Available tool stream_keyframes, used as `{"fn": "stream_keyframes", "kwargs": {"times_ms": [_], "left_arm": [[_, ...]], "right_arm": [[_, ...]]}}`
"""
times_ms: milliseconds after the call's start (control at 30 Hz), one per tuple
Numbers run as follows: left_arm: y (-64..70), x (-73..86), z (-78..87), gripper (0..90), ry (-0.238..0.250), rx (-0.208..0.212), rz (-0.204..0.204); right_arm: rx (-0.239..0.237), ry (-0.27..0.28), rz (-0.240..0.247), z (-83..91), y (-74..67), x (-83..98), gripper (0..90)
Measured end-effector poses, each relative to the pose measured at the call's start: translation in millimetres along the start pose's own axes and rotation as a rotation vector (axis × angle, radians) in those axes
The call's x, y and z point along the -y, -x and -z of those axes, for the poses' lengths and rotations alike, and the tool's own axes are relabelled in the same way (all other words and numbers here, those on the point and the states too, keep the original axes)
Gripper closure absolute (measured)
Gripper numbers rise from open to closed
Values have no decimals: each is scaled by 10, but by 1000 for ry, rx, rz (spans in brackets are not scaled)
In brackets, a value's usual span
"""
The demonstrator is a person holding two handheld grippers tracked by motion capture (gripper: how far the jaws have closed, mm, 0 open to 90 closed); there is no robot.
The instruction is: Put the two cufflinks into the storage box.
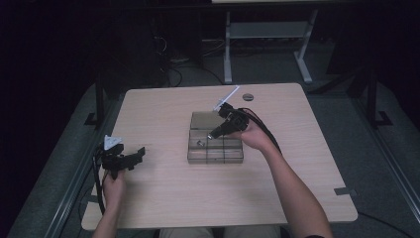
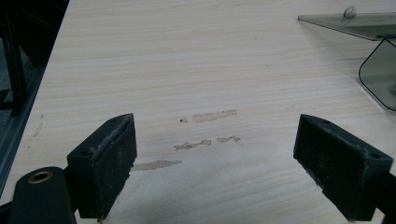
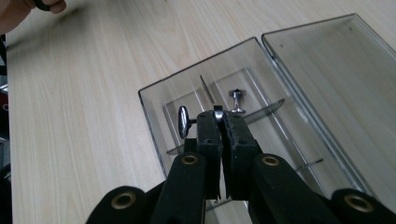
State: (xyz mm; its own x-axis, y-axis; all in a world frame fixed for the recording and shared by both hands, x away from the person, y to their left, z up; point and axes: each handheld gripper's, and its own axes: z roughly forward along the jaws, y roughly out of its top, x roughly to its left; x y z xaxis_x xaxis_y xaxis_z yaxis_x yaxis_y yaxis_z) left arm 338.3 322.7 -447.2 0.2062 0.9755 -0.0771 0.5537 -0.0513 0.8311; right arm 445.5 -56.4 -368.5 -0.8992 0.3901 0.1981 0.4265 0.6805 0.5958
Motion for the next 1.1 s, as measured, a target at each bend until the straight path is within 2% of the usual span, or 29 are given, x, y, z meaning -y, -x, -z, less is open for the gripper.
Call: {"fn": "stream_keyframes", "kwargs": {"times_ms": [100, 467, 1100], "left_arm": [[-2, 1, -2, 128, -1, 1, 2], [-4, -1, 1, 128, 0, 0, 0], [1, -2, 0, 128, 2, 4, 2]], "right_arm": [[-6, 13, -2, -19, 6, -45, 861], [-5, -20, -7, -178, 33, -159, 860], [-2, -67, -48, -497, 151, -172, 860]]}}
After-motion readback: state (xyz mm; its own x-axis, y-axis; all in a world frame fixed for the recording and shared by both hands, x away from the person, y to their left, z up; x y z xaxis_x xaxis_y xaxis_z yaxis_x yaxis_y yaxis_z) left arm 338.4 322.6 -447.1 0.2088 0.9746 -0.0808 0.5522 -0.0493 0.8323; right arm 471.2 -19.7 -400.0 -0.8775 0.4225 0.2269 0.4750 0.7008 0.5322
